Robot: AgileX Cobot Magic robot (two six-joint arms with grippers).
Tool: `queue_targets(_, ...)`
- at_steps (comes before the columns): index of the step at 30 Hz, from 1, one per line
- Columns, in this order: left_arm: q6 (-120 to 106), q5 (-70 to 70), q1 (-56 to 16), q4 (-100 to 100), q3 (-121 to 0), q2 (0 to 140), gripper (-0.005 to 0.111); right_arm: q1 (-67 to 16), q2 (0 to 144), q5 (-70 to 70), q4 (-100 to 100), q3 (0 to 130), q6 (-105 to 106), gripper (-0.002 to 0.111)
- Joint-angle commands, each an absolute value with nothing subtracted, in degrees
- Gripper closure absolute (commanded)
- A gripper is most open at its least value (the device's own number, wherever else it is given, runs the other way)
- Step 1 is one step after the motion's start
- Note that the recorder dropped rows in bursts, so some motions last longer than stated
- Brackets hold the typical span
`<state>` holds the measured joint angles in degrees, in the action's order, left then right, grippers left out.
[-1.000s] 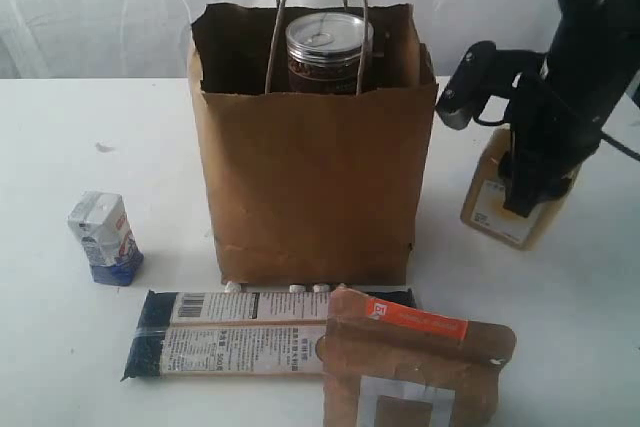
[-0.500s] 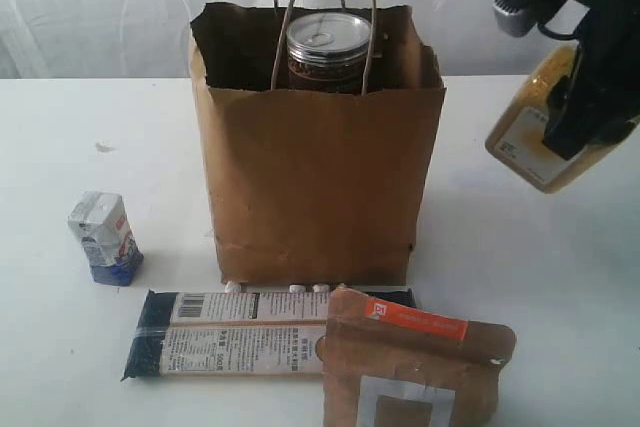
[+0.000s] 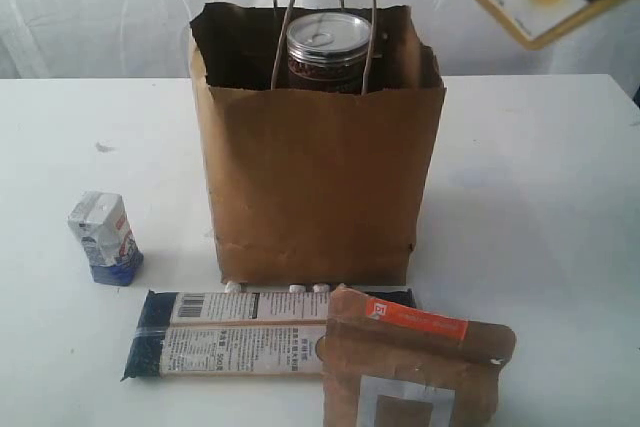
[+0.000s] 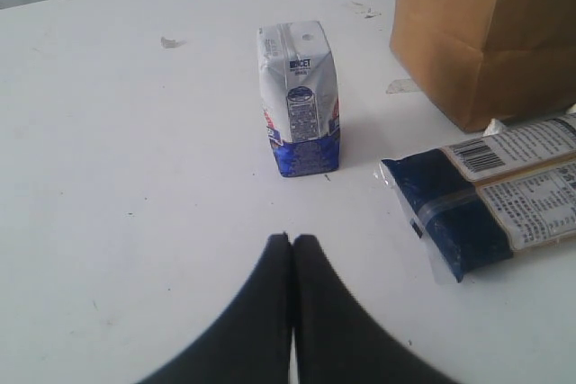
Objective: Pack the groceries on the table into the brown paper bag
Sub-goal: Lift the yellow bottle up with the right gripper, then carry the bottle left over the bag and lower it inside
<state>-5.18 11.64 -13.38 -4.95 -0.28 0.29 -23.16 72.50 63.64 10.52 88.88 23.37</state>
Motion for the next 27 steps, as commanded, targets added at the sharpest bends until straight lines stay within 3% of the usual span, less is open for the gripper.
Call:
queue_targets(1, -5.35, 11.49, -13.15, -5.02, 0.0, 0.0, 0.107, -28.49, 72.61, 59.57, 11.23, 95.83, 22.76, 0.108)
queue_targets(11, -5.35, 11.49, -13.15, -5.02, 0.0, 0.0, 0.107, -38.65, 78.7, 56.56, 12.31, 106.2, 22.31, 0.108)
queue_targets(27, -5.35, 11.49, -13.15, -5.02, 0.0, 0.0, 0.107, -47.63, 86.24, 53.05, 12.51, 106.65, 21.64, 0.108)
